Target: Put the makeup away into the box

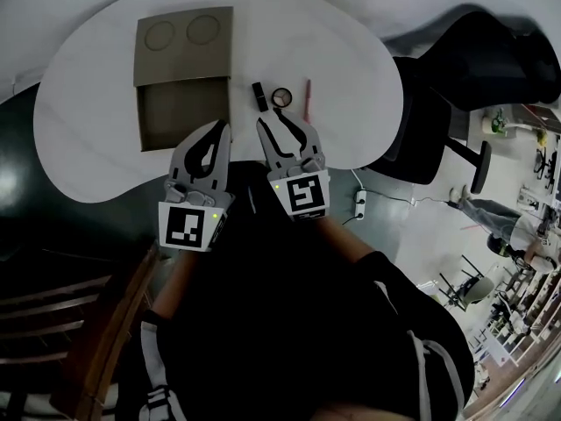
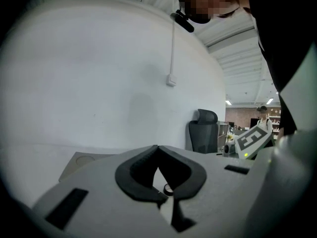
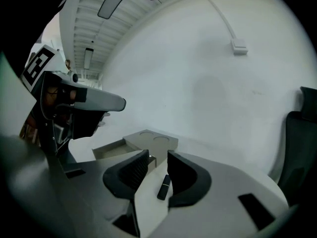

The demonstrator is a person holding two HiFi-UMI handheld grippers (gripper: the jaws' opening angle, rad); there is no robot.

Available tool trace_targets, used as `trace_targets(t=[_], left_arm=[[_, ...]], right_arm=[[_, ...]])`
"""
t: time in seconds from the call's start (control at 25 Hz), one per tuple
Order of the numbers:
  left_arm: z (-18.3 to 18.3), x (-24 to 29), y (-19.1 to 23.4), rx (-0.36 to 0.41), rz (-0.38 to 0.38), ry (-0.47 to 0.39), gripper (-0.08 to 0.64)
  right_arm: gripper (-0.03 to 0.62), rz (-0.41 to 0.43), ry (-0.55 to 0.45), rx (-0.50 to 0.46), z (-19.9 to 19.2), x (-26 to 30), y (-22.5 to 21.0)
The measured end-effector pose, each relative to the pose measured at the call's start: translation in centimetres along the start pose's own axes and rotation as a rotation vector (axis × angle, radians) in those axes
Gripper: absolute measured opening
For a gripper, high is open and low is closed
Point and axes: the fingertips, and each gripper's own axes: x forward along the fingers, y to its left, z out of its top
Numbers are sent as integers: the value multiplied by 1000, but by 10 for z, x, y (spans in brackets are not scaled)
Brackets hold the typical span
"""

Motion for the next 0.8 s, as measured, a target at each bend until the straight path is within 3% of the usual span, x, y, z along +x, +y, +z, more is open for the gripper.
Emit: trace_targets(t=[0.56,0.8], left_arm=[[-68,24,7,-37,-100,177,3],[-93,30,8,-69,-122,209,3]], right_arm=[[135,-25,179,74,-72,42,-3],[146,-33,289,101,-104,52,-1]])
